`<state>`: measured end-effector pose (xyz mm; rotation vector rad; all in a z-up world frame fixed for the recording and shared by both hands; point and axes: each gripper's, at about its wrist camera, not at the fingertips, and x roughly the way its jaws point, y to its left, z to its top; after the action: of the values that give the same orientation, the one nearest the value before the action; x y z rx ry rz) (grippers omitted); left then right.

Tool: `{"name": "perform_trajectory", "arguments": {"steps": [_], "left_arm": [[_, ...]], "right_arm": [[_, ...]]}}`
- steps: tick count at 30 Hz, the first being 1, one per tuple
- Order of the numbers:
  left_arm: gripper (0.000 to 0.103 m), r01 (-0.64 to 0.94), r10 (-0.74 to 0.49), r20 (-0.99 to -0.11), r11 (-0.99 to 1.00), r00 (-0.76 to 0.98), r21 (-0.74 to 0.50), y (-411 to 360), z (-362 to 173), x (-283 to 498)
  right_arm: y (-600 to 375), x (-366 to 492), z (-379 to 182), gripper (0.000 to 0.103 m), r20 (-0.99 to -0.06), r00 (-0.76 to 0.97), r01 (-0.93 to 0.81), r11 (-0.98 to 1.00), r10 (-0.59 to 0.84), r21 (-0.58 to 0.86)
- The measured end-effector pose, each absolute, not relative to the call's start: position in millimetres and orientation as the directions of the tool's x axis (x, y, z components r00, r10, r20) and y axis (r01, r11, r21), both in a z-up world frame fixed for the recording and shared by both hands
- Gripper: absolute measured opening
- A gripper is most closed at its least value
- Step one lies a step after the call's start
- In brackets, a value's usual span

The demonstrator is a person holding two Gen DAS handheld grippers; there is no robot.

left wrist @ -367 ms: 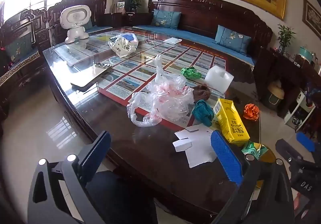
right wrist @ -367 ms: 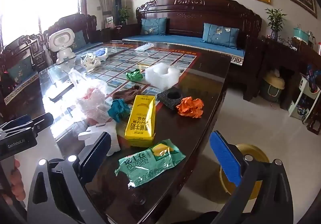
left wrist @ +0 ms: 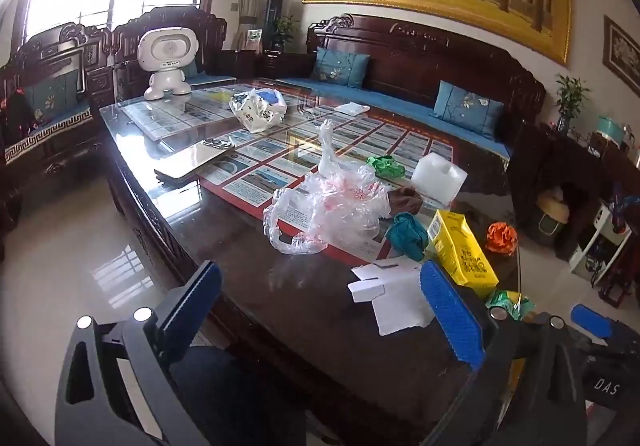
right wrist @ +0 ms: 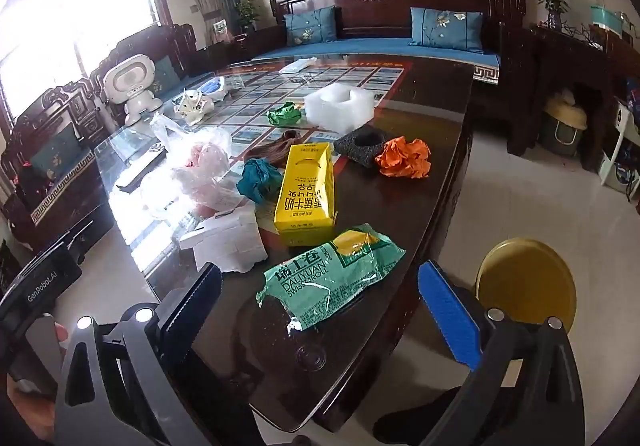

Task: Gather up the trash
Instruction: 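Reach the right gripper to the green snack wrapper and grasp it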

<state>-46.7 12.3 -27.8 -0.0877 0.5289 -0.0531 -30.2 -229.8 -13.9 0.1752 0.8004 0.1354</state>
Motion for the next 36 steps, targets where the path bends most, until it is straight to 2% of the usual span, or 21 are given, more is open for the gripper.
{"name": "perform_trajectory", "arguments": {"steps": [2, 4, 9, 15, 22, 27, 36], "left_arm": [[0.099, 0.054, -0.06, -0.526, 0.998, 0.848, -0.028, 7, -27, -52], [0.099, -0.007, 0.005, -0.566, 1.0, 0.825, -0.001, -6, -21, -38], [0.099, 0.009, -0.042, -0.566, 0.998, 0.823, -0.06, 0, -26, -37], [0.099, 0.064, -0.099, -0.62, 0.995, 0.779, -0.079, -4, -36, -26], [0.099, 0.059, -0.08, -0.63, 0.997, 0.773, -0.054, -1, -38, -28], [0.099, 0.019, -0.041, -0.637, 0.999, 0.77, -0.042, 4, -39, -28], [0.099, 0.041, -0.057, -0.644, 0.998, 0.763, -0.039, -5, -40, -27]], "right_arm": [[-240, -31, -19, 0.095, -0.701, 0.687, -0.042, 0.974, 0.188, 0.221], [-245, -29, -21, 0.095, -0.719, 0.676, -0.006, 0.977, 0.162, 0.214], [-244, -23, -33, 0.095, -0.752, 0.634, 0.013, 0.969, 0.183, 0.247], [-228, -27, -27, 0.095, -0.731, 0.67, 0.009, 0.984, 0.126, 0.177], [-214, -35, -24, 0.095, -0.725, 0.685, -0.035, 0.997, 0.077, 0.073], [-216, -35, -25, 0.095, -0.729, 0.679, -0.04, 0.996, 0.085, 0.079], [-219, -36, -22, 0.095, -0.723, 0.685, -0.051, 0.996, 0.088, 0.073]]}}
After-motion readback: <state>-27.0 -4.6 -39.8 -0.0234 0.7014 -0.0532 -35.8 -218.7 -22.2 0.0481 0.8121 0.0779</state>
